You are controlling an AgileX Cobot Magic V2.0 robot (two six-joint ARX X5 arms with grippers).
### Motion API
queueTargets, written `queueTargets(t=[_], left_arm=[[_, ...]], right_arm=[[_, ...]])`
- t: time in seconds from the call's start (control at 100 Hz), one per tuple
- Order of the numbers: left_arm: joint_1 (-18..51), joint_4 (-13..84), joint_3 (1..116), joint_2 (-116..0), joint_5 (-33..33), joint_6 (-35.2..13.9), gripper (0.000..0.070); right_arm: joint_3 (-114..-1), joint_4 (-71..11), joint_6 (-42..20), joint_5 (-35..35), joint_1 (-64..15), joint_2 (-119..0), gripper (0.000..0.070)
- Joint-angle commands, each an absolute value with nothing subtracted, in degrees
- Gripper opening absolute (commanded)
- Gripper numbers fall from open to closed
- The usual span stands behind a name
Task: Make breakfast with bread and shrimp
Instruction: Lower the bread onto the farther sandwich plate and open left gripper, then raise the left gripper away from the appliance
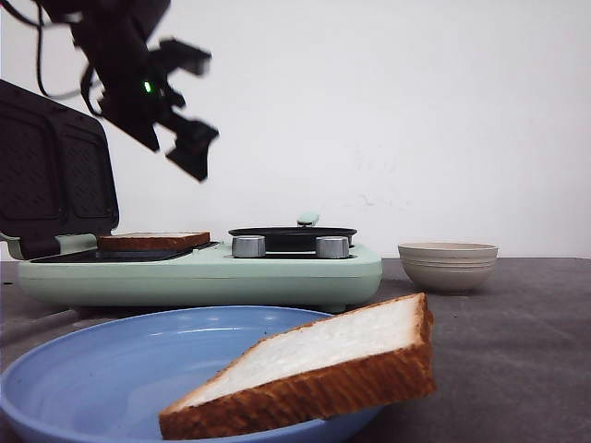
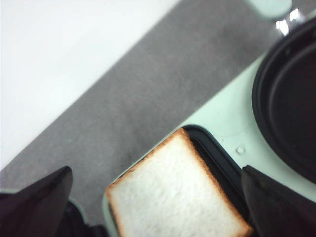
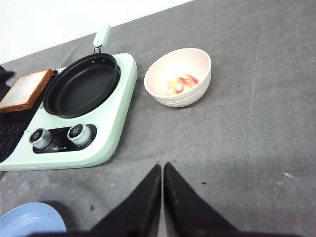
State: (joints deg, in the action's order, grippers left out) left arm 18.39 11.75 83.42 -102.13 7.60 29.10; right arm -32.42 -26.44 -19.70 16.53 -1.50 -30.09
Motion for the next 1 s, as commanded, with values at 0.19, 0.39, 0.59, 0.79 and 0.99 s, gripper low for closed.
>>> queueTargets(t=[0.19, 0.39, 0.59, 0.79, 0.99], left_arm=[[16.64, 17.61, 84.82, -94.74, 7.03, 19.16, 0.07], [14.92, 25.69, 84.82, -88.23, 6.02, 13.82, 0.07], [13.52, 31.86, 84.79, -82.46, 2.02, 10.48, 0.07], [12.08, 33.43, 84.53, -78.3, -4.32, 6.2, 0.07], [10.24, 31.16, 79.61, -73.49, -8.86, 3.57, 0.07]], right_arm=[[-33.12, -25.78, -19.51, 16.99, -1.5, -30.2, 0.0001], [-33.12, -25.78, -19.51, 19.03, -1.5, -30.2, 0.0001], [-33.12, -25.78, -19.51, 19.51, -1.5, -30.2, 0.0001], [-33.12, -25.8, -19.51, 19.51, -1.5, -30.2, 0.0001], [-33.12, -25.82, -19.51, 19.55, -1.5, -30.22, 0.0001]])
